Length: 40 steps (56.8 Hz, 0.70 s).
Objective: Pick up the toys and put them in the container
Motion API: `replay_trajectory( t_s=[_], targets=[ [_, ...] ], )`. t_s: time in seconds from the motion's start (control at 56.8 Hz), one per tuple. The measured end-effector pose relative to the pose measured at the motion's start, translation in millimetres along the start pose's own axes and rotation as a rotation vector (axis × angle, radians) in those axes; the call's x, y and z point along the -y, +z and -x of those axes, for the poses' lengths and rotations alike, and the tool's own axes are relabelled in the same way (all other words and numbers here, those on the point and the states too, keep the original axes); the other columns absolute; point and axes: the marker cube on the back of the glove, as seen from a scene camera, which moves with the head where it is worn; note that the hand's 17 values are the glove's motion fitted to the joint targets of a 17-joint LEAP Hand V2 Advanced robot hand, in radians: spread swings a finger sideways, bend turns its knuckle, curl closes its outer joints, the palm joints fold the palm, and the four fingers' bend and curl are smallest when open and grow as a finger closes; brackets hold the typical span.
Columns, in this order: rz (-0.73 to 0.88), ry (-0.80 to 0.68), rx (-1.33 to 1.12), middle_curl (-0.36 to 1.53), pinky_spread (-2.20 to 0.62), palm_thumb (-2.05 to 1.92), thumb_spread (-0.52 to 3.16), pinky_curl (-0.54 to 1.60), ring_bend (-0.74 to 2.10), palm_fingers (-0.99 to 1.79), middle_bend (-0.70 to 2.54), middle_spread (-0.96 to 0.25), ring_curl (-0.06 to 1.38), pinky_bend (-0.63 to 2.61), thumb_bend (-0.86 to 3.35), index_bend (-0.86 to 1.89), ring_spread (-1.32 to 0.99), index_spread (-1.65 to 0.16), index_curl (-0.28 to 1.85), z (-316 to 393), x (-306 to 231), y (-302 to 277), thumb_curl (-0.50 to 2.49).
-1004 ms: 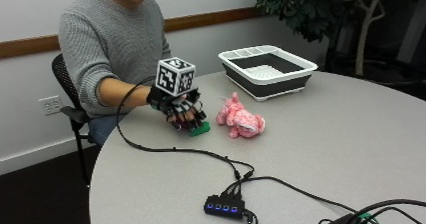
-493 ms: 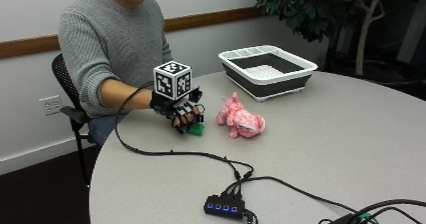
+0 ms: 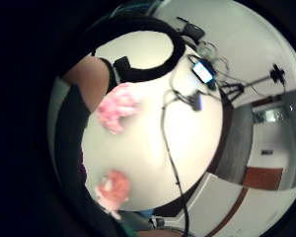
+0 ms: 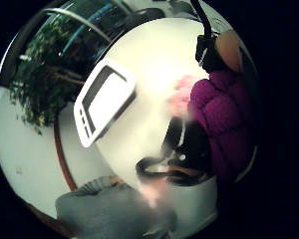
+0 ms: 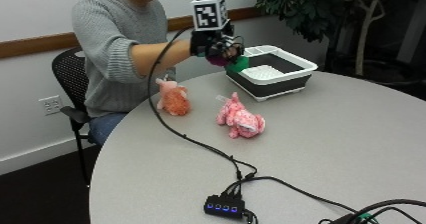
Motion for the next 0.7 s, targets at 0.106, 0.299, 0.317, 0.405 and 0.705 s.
replay_trajectory(
  t_s=[0.106, 0.299, 0.317, 0.405, 0.705],
  targets=[
    [0.008, -0.171, -0.201, 0.72, -0.13, 0.33, 1.41, 0.31, 1.09, 0.60, 1.12, -0.20, 0.49, 0.55, 0.09, 0.25, -0.47, -0.37, 0.42, 72, 42, 23, 0.43],
    [0.039, -0.148, -0.199, 0.75, -0.14, 0.29, 1.40, 0.33, 1.12, 0.57, 1.13, -0.21, 0.51, 0.59, 0.04, 0.19, -0.48, -0.36, 0.44, 177, 87, 61, 0.45],
    [0.044, -0.160, -0.212, 0.75, -0.15, 0.29, 1.40, 0.33, 1.13, 0.56, 1.13, -0.21, 0.51, 0.59, 0.04, 0.18, -0.48, -0.37, 0.45, 180, 89, 65, 0.45],
    [0.076, -0.148, -0.181, 0.76, -0.15, 0.28, 1.40, 0.34, 1.14, 0.55, 1.13, -0.22, 0.51, 0.61, 0.03, 0.18, -0.48, -0.36, 0.45, 193, 93, 80, 0.46],
    [0.347, -0.205, -0.191, 0.46, 0.00, -0.10, 1.17, 0.44, 0.75, -0.31, 0.20, -0.15, 0.40, 1.02, -0.09, 0.09, -0.26, -0.33, 0.36, 185, 73, 113, 0.32]
  ],
)
